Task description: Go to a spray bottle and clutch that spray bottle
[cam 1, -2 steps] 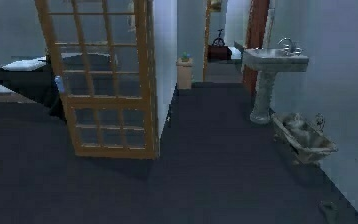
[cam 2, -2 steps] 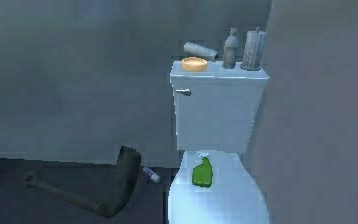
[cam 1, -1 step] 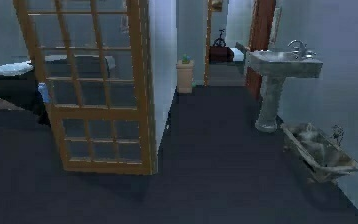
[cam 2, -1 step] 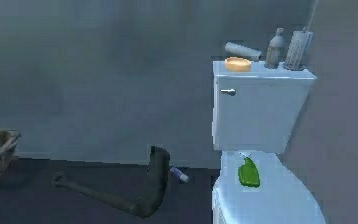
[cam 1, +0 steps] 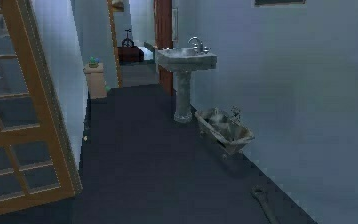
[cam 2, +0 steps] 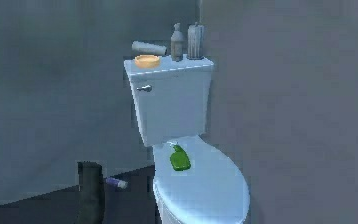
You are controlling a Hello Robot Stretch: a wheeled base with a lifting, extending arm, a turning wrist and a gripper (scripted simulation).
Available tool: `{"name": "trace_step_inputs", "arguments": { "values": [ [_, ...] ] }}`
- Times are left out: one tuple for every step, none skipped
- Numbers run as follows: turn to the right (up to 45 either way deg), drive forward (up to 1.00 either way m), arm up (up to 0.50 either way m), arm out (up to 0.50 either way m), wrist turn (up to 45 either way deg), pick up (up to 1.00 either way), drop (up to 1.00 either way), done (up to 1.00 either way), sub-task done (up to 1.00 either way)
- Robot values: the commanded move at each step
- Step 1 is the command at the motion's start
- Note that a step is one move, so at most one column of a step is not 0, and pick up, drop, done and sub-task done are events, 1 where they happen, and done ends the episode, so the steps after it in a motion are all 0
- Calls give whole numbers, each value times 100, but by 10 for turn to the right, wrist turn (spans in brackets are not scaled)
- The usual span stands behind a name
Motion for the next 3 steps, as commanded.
{"name": "trace_step_inputs", "arguments": {
  "values": [
    [0, 0, 50, 0, 0, 0, 0, 0, 0],
    [0, 0, 16, 0, 0, 0, 0, 0, 0],
    [0, 0, 0, 50, 0, 0, 0, 0, 0]
  ]
}}
